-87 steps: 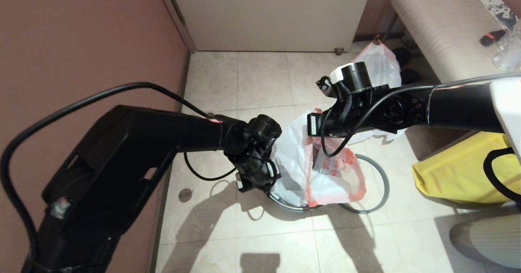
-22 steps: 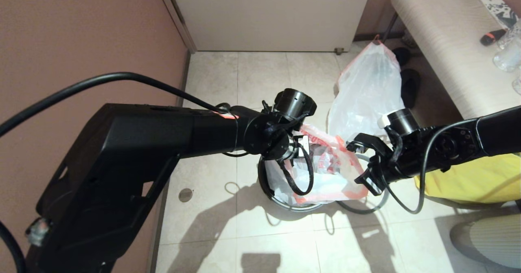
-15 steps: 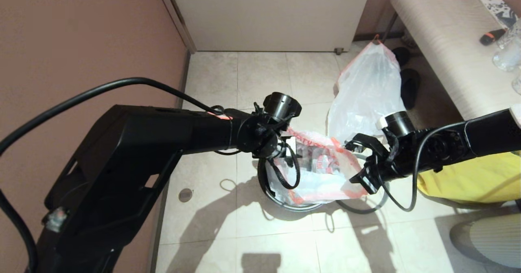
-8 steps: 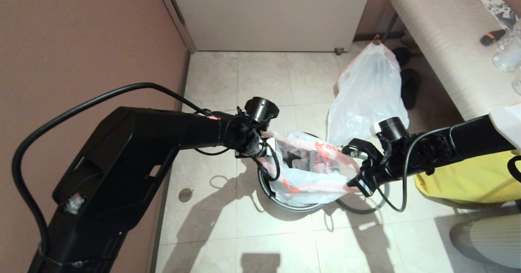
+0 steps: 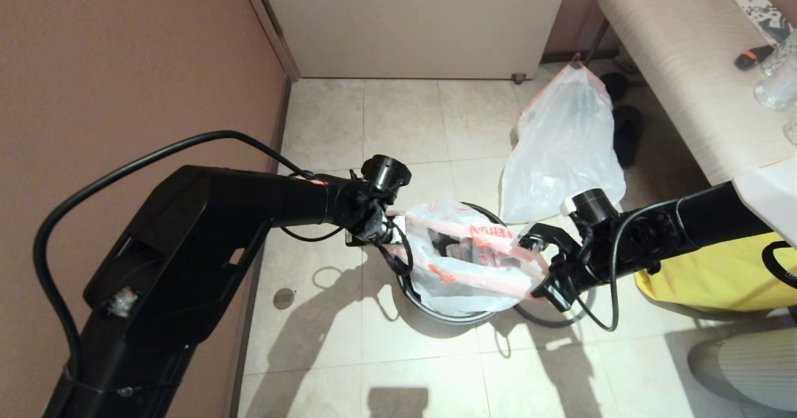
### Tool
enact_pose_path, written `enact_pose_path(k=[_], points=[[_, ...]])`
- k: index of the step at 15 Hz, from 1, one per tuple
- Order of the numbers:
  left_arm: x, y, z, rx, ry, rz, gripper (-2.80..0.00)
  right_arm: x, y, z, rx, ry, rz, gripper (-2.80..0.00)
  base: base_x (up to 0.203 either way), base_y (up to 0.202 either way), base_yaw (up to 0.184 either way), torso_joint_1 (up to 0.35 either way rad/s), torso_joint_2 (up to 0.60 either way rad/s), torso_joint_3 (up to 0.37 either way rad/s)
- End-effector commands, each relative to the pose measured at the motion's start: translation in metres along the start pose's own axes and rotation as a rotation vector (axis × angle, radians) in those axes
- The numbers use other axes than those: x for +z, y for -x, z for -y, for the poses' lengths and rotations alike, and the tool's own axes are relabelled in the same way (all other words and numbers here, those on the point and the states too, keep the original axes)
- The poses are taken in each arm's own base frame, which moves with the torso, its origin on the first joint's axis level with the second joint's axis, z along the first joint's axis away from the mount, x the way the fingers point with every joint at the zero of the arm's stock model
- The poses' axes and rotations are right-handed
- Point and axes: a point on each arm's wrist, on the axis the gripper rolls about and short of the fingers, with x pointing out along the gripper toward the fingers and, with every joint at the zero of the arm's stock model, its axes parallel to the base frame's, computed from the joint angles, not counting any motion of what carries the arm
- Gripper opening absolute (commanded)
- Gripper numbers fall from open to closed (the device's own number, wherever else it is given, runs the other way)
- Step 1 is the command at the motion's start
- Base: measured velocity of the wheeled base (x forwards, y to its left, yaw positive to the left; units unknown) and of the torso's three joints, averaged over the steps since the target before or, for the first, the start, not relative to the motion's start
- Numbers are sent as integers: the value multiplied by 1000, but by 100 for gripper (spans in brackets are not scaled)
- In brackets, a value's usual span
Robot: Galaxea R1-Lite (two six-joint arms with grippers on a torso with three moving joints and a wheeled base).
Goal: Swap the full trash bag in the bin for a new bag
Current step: Put the new garbage bag on the trash can
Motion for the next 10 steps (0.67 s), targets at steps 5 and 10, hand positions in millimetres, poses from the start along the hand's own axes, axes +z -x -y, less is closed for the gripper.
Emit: enact_pose_path(k=[5,10], points=[[-18,9,-6,-18,56,-136,-280,-3,-17,-6,43,16,-50,-280,0,0,0,0,0,0],[-32,11,-10,-27,72,-200,-280,14,-7,-2,103,-36,72,-280,0,0,0,0,0,0]])
